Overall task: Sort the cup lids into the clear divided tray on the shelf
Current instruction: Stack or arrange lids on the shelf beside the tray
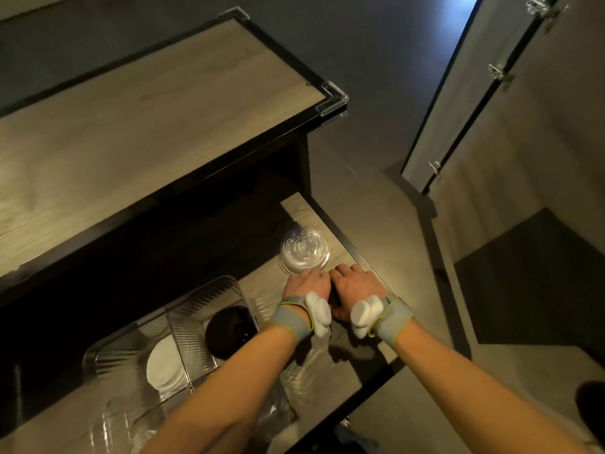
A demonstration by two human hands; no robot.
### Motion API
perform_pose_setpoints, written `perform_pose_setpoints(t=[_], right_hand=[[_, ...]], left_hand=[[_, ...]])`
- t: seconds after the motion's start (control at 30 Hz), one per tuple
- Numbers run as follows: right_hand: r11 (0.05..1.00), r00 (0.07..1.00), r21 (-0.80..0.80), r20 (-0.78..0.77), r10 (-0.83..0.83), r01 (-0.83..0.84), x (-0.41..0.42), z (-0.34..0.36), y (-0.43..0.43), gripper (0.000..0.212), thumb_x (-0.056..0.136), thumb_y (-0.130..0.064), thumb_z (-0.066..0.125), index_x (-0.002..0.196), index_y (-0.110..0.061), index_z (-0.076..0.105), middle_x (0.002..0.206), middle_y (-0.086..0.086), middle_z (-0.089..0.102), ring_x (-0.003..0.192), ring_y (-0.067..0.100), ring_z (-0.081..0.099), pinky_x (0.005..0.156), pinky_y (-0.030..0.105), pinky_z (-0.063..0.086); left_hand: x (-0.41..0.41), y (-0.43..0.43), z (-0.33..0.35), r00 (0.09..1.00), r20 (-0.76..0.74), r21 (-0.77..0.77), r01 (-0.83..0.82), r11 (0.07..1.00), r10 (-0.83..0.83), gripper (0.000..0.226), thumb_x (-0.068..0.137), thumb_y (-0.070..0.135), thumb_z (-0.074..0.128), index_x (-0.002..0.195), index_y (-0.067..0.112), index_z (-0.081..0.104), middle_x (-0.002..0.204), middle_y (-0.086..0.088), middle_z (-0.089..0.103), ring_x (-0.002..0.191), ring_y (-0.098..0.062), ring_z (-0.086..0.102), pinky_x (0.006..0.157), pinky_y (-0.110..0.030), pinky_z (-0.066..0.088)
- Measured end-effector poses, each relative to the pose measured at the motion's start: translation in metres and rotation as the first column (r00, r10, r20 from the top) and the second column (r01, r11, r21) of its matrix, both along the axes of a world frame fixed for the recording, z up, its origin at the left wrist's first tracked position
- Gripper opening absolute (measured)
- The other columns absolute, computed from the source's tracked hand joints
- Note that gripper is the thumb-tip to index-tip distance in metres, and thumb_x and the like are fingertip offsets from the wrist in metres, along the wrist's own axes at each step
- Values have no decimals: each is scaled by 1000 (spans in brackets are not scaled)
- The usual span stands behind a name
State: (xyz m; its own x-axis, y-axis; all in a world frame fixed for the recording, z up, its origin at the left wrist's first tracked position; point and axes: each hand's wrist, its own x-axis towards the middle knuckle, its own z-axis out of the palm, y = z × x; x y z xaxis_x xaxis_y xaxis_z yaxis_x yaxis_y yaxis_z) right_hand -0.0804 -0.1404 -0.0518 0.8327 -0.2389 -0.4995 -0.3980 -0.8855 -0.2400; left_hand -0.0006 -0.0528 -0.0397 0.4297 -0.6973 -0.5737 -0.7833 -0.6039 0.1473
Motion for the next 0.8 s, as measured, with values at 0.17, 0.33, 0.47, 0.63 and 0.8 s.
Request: perform_pose_setpoints(t=[0.17,0.33,0.47,0.63,0.8], right_hand=[[999,999,-21,14,31,-31,-5,-5,1,58,72,-47,65,119,-17,52,118,3,51,106,27,49,79,35,43],[997,997,-44,35,64,-63,-9,18,0,64,70,-51,64,121,-16,51,118,4,52,103,27,48,85,38,48],[995,994,-73,73,77,-72,-7,57,9,68,73,-53,65,128,-18,47,126,3,48,110,26,46,86,36,47],[988,978,-114,167,123,-105,14,107,37,76,73,-54,66,136,-17,43,132,6,46,117,27,43,91,36,48],[982,948,-112,265,178,-153,47,129,90,81,70,-55,65,138,-18,42,131,6,47,118,31,45,91,40,49]], left_hand=[[-1,0,-3,1000,3,-1,7,1000,-7,47,85,22,61,127,9,47,132,-12,50,126,-30,45,99,-40,41],[-1,6,15,999,-21,-59,32,998,-33,50,84,25,63,128,8,45,130,-13,49,124,-31,45,100,-42,42],[5,25,45,999,24,-162,30,986,-27,54,84,33,65,129,12,45,128,-9,50,122,-29,46,100,-43,43],[20,59,92,995,90,-237,-23,971,46,57,87,36,62,135,16,39,134,-6,44,126,-26,41,103,-41,38],[44,119,119,976,145,-305,-115,946,165,55,86,38,61,134,18,41,132,-4,46,125,-25,42,103,-41,41]])
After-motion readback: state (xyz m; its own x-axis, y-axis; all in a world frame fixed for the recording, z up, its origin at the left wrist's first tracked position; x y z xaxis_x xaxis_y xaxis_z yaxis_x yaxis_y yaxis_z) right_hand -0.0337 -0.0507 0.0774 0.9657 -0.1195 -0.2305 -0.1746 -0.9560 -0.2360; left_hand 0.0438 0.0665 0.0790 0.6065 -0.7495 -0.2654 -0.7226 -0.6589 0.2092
